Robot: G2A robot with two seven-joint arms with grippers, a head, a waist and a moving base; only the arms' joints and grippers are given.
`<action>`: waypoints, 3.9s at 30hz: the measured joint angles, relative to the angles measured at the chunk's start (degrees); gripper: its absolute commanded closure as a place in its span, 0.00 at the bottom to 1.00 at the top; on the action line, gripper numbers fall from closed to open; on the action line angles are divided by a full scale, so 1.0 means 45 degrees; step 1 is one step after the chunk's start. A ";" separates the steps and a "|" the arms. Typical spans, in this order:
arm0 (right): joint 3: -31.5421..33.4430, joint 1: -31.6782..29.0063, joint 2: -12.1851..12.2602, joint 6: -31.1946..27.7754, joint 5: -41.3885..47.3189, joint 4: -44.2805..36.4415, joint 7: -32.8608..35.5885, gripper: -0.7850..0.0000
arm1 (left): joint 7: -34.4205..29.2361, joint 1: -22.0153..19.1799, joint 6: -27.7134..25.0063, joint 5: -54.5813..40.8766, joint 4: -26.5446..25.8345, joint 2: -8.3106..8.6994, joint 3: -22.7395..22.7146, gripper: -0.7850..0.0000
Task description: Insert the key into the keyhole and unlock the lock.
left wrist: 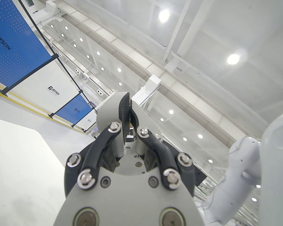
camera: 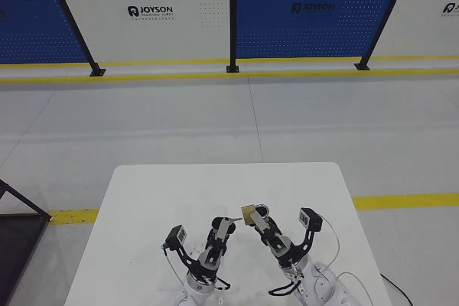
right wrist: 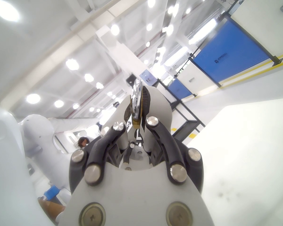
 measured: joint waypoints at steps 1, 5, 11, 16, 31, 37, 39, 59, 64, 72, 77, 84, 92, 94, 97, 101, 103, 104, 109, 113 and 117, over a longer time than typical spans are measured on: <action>0.0000 0.0000 0.0000 0.0000 0.0000 0.0000 0.0000 1.00 | 0.0016 -0.0012 0.0013 0.0025 0.0018 -0.0015 0.0001 1.00; 0.0000 0.0000 0.0000 0.0000 0.0000 0.0000 0.0000 1.00 | 0.0107 -0.0038 0.0094 0.0102 0.0062 -0.0080 0.0002 1.00; 0.0000 0.0000 0.0000 0.0000 0.0000 0.0000 0.0000 1.00 | 0.0167 -0.0077 0.0193 0.0220 0.0138 -0.0169 0.0009 1.00; 0.0000 0.0000 0.0000 0.0000 0.0000 0.0000 0.0000 1.00 | 0.0181 -0.0114 0.0236 0.0277 0.0192 -0.0240 0.0028 1.00; 0.0057 -0.0094 -0.0020 0.0435 0.0010 -0.0277 0.0035 1.00 | 0.0489 -0.0266 0.0495 0.0634 0.0335 -0.0470 0.0104 1.00; 0.0101 -0.0254 -0.0063 0.0517 -0.0476 -0.0415 -0.0182 1.00 | 0.0570 -0.0334 0.0582 0.0770 0.0448 -0.0564 0.0188 1.00; 0.0101 -0.0278 -0.0079 0.0541 -0.0635 -0.0431 -0.0227 1.00 | 0.0548 -0.0360 0.0608 0.0803 0.0480 -0.0590 0.0209 1.00; 0.0431 -0.0438 -0.0078 0.0255 -0.0649 -0.0429 -0.0143 1.00 | 0.0587 -0.0162 0.0181 0.1244 0.0689 -0.0607 -0.0281 0.61; 0.0552 -0.0399 -0.0009 0.0261 -0.0613 -0.0448 0.0477 1.00 | 0.0020 -0.0013 -0.0452 0.1343 0.0730 -0.0484 -0.0596 0.71; 0.0680 -0.0340 0.0102 0.0485 -0.0234 -0.0552 0.1446 1.00 | -0.0733 0.0152 -0.0850 0.0886 0.0661 -0.0382 -0.0903 0.77; 0.0688 -0.0349 0.0131 0.0596 -0.0158 -0.0643 0.1705 1.00 | -0.1055 0.0197 -0.0845 0.0741 0.0599 -0.0369 -0.0968 0.79; 0.0668 -0.0347 0.0159 0.0763 -0.0078 -0.0731 0.1973 1.00 | -0.1336 0.0228 -0.0787 0.0715 0.0515 -0.0377 -0.1010 0.83; 0.0637 -0.0317 0.0187 0.0940 0.0002 -0.0796 0.2238 1.00 | -0.1472 0.0237 -0.0532 0.0885 0.0451 -0.0399 -0.1074 0.97; 0.0629 -0.0308 0.0193 0.0968 0.0017 -0.0803 0.2287 1.00 | -0.1438 0.0250 -0.0480 0.0934 0.0448 -0.0410 -0.1076 1.00; 0.0615 -0.0289 0.0206 0.1027 -0.0081 -0.0837 0.2417 1.00 | -0.1379 0.0253 -0.0439 0.1030 0.0442 -0.0421 -0.1100 1.00; 0.0582 -0.0288 0.0220 0.1140 -0.0289 -0.0912 0.2547 1.00 | -0.1278 0.0270 -0.0395 0.1217 0.0442 -0.0435 -0.1125 1.00; 0.0571 -0.0288 0.0223 0.1203 -0.0398 -0.0938 0.2566 1.00 | -0.1270 0.0264 -0.0372 0.1313 0.0448 -0.0438 -0.1139 1.00; 0.0564 -0.0290 0.0223 0.1228 -0.0428 -0.0950 0.2566 1.00 | -0.1260 0.0262 -0.0353 0.1377 0.0451 -0.0439 -0.1148 1.00; 0.0550 -0.0288 0.0232 0.1255 -0.0463 -0.0964 0.2526 1.00 | -0.1050 0.0263 -0.0192 0.1903 0.0466 -0.0448 -0.1217 1.00; 0.0570 -0.0285 0.0246 0.1244 -0.0415 -0.0956 0.2516 1.00 | -0.0762 0.0274 -0.0123 0.2367 0.0511 -0.0456 -0.1250 1.00; 0.0574 -0.0290 0.0261 0.1267 -0.0373 -0.0965 0.2549 1.00 | -0.0424 0.0283 -0.0029 0.2606 0.0576 -0.0481 -0.1217 0.25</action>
